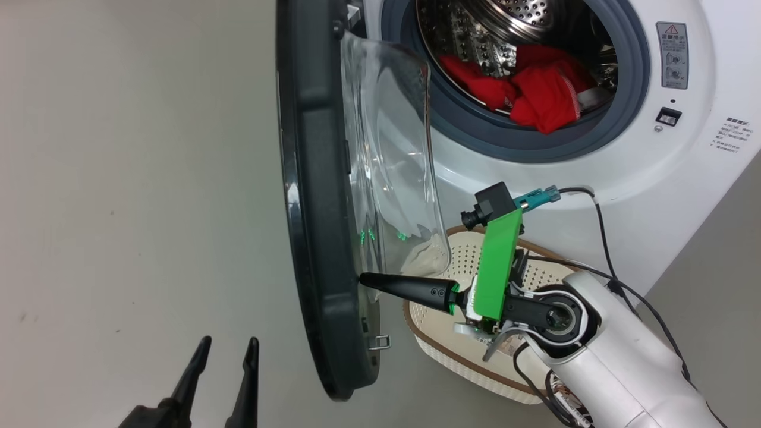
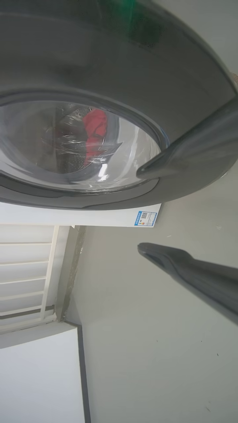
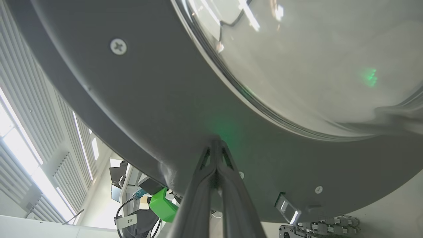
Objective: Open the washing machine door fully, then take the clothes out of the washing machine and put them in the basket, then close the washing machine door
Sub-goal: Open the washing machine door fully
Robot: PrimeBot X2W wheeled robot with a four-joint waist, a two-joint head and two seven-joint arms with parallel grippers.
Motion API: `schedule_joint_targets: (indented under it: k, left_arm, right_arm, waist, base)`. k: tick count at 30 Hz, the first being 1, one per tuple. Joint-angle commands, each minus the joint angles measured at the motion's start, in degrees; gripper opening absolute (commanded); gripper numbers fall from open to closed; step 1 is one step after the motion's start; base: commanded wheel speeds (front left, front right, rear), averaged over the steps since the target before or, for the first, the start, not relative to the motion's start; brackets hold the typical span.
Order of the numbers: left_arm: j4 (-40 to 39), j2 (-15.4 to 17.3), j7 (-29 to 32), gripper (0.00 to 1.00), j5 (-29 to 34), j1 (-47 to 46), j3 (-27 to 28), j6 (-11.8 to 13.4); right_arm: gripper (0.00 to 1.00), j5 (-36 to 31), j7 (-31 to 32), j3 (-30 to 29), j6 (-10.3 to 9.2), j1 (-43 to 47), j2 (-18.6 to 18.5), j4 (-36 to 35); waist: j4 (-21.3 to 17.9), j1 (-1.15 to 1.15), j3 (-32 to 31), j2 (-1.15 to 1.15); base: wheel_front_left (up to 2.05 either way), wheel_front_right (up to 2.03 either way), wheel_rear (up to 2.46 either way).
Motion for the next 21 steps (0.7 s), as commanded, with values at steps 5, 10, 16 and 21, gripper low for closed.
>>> schedule_joint_targets:
  k: [5,10,16,21]
  left_arm:
    - [-1.7,0.7,-0.7,1.0,-0.7,-0.5,2.1,0.5]
    - [-1.3,0.7,-0.7,1.0,-0.6,-0.6,1.7,0.5]
    - [0.1,0.7,-0.7,1.0,0.0,-1.3,1.3,0.0]
    - [1.4,0.7,-0.7,1.0,0.5,-2.1,2.0,-0.5]
  right_arm:
    - [0.0,1.3,-1.8,1.4,0.29,-2.3,1.7,-1.8]
    - [1.0,0.1,-3.2,0.6,0.29,-1.2,1.7,-1.0]
    - [1.0,-1.9,-5.5,-0.8,0.29,1.7,0.6,-1.4]
    - [1.0,-3.6,-8.5,-2.0,0.29,4.9,-0.6,-2.5]
  waist:
    - [0.0,0.0,0.0,0.0]
    - [-0.4,0.0,-0.6,0.0]
    - [-0.9,0.0,-1.3,0.0]
    - [-2.2,0.0,-1.9,0.0]
  base:
    - [0.0,0.0,0.0]
    - [0.0,0.0,0.0]
    - [0.0,0.0,0.0]
    - [0.0,0.0,0.0]
